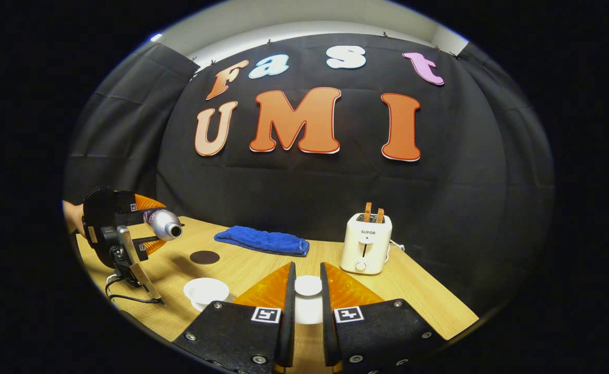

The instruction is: Open the teacup lid with one hand, grasp the water bottle and pour water into the teacup with the other hand; after pouring, place the water bottle on the coaster and then close the teacup lid.

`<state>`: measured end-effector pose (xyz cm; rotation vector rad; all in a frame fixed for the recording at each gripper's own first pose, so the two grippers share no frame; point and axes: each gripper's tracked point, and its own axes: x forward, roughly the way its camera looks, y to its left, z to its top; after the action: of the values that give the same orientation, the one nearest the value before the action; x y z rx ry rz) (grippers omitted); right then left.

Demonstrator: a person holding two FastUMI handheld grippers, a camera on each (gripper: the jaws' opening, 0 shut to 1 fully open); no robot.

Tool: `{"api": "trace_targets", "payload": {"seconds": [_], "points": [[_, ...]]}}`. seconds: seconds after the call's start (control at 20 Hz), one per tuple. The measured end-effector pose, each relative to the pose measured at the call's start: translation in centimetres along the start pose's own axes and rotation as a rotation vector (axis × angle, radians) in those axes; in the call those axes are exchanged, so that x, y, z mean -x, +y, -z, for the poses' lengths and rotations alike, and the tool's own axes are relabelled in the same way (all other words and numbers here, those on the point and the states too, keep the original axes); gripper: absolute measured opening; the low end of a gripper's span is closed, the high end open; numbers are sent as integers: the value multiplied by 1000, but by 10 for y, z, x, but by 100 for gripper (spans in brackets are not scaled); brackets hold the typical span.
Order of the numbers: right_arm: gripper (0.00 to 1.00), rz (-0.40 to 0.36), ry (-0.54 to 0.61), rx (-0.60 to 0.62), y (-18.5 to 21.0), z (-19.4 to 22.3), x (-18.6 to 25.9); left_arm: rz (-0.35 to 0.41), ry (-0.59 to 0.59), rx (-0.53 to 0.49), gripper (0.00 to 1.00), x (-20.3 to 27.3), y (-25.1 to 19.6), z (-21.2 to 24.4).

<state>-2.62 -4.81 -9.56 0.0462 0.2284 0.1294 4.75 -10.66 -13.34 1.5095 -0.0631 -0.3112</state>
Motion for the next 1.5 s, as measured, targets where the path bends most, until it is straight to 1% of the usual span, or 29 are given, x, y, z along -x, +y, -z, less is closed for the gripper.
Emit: {"api": "trace_targets", "payload": {"seconds": [0.05, 0.1, 0.15, 0.2, 0.25, 0.4, 0.45, 0.5, 0.55, 0.6, 0.65, 0.7, 0.85, 0.9, 0.95, 1.0, 1.05, 1.25, 1.3, 1.35, 1.5], "points": [[23, 1, -2, 2, -1, -1, 1, 0, -10, -38, 85, -2, 0, -2], [23, 3, -5, 1, -2, -1, 2, -12, -21, -91, 82, -2, 3, -4], [23, 5, -7, -1, -3, -2, 3, -10, -32, -129, 82, -2, 4, -7], [23, 7, -8, -4, -5, -2, 3, -3, -37, -136, 88, -2, 4, -7], [23, 10, -8, -6, -6, -1, 4, -3, -40, -157, 81, -3, 5, -10], [23, -2, 6, -36, -7, 2, 6, -13, -63, -212, 82, -2, 11, -18], [23, 1, 6, -35, -9, 3, 7, -13, -65, -229, 85, -2, 12, -19], [23, 12, -3, -24, -12, 1, 8, -17, -75, -262, 82, -2, 13, -24], [23, 5, -6, -30, -9, -1, 9, -22, -85, -295, 85, -3, 15, -28], [23, 6, -9, -31, -11, -1, 9, -29, -94, -313, 83, -2, 16, -29], [23, 12, -8, -27, -14, 0, 9, -37, -98, -326, 82, -3, 18, -32], [23, 14, -7, -31, -13, 0, 9, -43, -103, -337, 85, -1, 19, -34], [23, 22, -2, -23, -16, 2, 10, -55, -109, -371, 84, 0, 25, -37], [23, 22, 0, -24, -16, 2, 10, -56, -111, -377, 88, -2, 25, -39], [23, 14, 7, -26, -15, 4, 10, -61, -117, -390, 84, -3, 27, -40], [23, 19, 9, -22, -16, 5, 9, -61, -117, -401, 87, -2, 27, -40], [23, 21, 10, -15, -16, 5, 9, -65, -120, -408, 81, -1, 29, -40], [23, 15, 8, -15, -15, 3, 9, -78, -131, -464, 82, -1, 36, -42], [23, 16, 7, -13, -15, 3, 9, -80, -131, -475, 87, -3, 39, -42], [23, 13, 7, -13, -15, 2, 9, -82, -133, -479, 82, -4, 40, -42], [23, 7, 14, -10, -13, 4, 10, -100, -133, -493, 82, -3, 43, -42]]}}
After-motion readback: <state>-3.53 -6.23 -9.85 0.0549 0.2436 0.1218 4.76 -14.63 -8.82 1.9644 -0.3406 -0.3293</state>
